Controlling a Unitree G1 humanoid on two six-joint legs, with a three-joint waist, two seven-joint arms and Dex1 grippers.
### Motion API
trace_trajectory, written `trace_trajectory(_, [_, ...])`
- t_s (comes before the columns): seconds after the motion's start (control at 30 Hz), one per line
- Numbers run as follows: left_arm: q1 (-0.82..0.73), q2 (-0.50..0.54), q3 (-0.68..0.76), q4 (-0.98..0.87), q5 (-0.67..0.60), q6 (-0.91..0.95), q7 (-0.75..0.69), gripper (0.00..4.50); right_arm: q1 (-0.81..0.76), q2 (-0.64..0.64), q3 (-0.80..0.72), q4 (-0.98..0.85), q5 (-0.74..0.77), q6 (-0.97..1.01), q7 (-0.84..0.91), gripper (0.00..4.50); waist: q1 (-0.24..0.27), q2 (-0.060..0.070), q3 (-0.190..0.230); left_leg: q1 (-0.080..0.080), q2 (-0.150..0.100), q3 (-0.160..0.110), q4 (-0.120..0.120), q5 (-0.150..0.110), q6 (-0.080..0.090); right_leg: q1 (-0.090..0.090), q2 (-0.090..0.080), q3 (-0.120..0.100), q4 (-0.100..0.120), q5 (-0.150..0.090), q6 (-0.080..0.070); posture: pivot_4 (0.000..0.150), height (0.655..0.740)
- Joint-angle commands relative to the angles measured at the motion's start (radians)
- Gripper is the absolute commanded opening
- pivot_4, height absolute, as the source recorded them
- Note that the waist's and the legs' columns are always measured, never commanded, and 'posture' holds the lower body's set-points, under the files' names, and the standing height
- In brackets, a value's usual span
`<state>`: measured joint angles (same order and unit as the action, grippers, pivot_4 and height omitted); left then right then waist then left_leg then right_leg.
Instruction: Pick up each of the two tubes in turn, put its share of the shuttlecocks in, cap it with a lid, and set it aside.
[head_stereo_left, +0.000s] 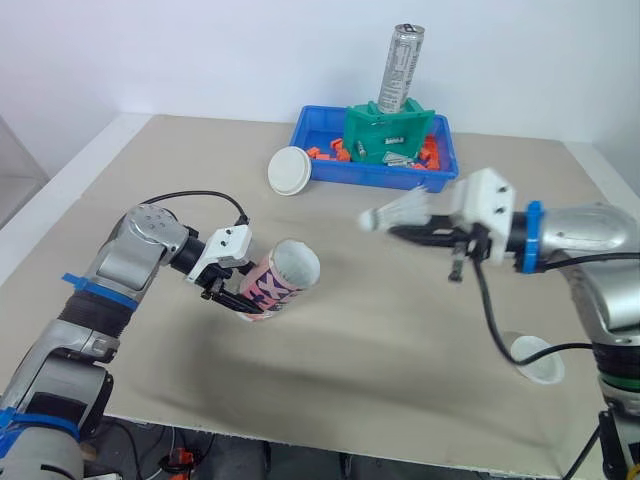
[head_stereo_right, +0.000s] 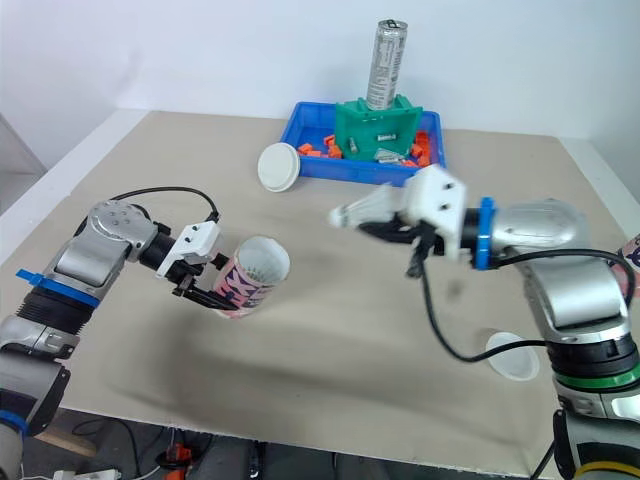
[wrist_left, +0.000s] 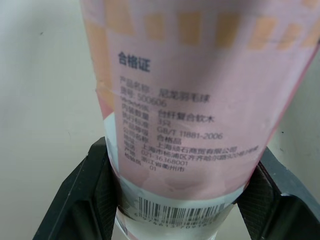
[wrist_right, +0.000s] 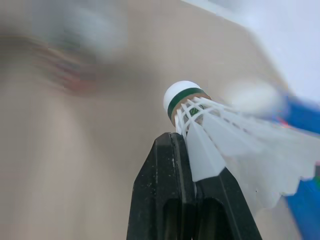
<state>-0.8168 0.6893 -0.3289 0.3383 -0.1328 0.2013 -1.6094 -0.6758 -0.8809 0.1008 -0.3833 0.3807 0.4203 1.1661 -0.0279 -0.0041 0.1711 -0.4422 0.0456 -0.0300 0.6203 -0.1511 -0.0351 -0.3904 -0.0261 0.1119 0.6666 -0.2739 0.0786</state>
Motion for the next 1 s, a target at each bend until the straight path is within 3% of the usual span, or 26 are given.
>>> trace_trajectory(0.03, [0.004, -0.024, -0.025, 0.006, 0.007, -0.004, -0.005, 2.93, -0.062, -0.022, 0.026, -0.013, -0.027, -0.056, 0.064, 0.12, 0.005, -0.002, 0.0, 0.0, 0.0, 0.0, 0.0, 0.0, 0.0, 0.0, 0.0, 0.0, -0.001, 0.0, 0.0, 0.15, 0.7275])
trace_trajectory(0.4, [0.005, -0.034, -0.011, 0.003, 0.014, -0.001, -0.005, 2.93, -0.241, 0.128, 0.251, 0.115, -0.181, -0.154, 0.148, 0.12, 0.009, -0.004, 0.0, -0.002, 0.001, -0.001, 0.0, 0.0, 0.0, -0.001, 0.001, -0.001, 0.001, -0.002, -0.001, 0.15, 0.7275])
trace_trajectory(0.53, [0.01, -0.031, -0.009, -0.004, 0.013, 0.003, -0.005, 2.93, -0.307, 0.184, 0.267, 0.157, -0.183, -0.102, 0.151, 1.47, 0.009, -0.004, 0.0, -0.002, 0.001, 0.0, 0.0, 0.0, 0.0, -0.001, 0.001, -0.001, 0.001, -0.001, -0.001, 0.15, 0.7275])
trace_trajectory(0.6, [0.01, -0.03, -0.01, -0.005, 0.013, 0.004, -0.005, 2.93, -0.335, 0.191, 0.251, 0.164, -0.162, -0.069, 0.164, 2.5, 0.009, -0.004, 0.0, -0.002, 0.001, -0.001, 0.0, 0.0, 0.0, -0.001, 0.001, -0.002, 0.001, -0.001, -0.001, 0.15, 0.7275])
trace_trajectory(0.7, [0.008, -0.03, -0.011, -0.001, 0.015, 0.002, -0.005, 2.93, -0.354, 0.172, 0.213, 0.163, -0.11, -0.017, 0.198, 3.72, 0.009, -0.004, 0.0, -0.002, 0.001, -0.001, 0.0, 0.0, 0.0, -0.001, 0.001, -0.002, 0.001, -0.001, -0.001, 0.15, 0.7275])
trace_trajectory(0.9, [0.005, -0.031, -0.014, 0.009, 0.016, -0.007, -0.005, 2.93, -0.37, 0.167, 0.131, 0.223, -0.022, 0.006, 0.236, 3.72, 0.009, -0.004, 0.0, -0.002, 0.001, -0.001, 0.0, 0.0, 0.0, -0.001, 0.001, -0.002, 0.001, -0.001, -0.001, 0.15, 0.7275])
trace_trajectory(1.0, [0.003, -0.032, -0.017, 0.015, 0.016, -0.011, -0.005, 2.93, -0.372, 0.171, 0.136, 0.218, -0.017, 0.014, 0.246, 2.92, 0.009, -0.004, 0.0, -0.002, 0.001, -0.001, 0.0, 0.0, 0.0, -0.001, 0.001, -0.002, 0.002, -0.001, -0.002, 0.15, 0.7275])
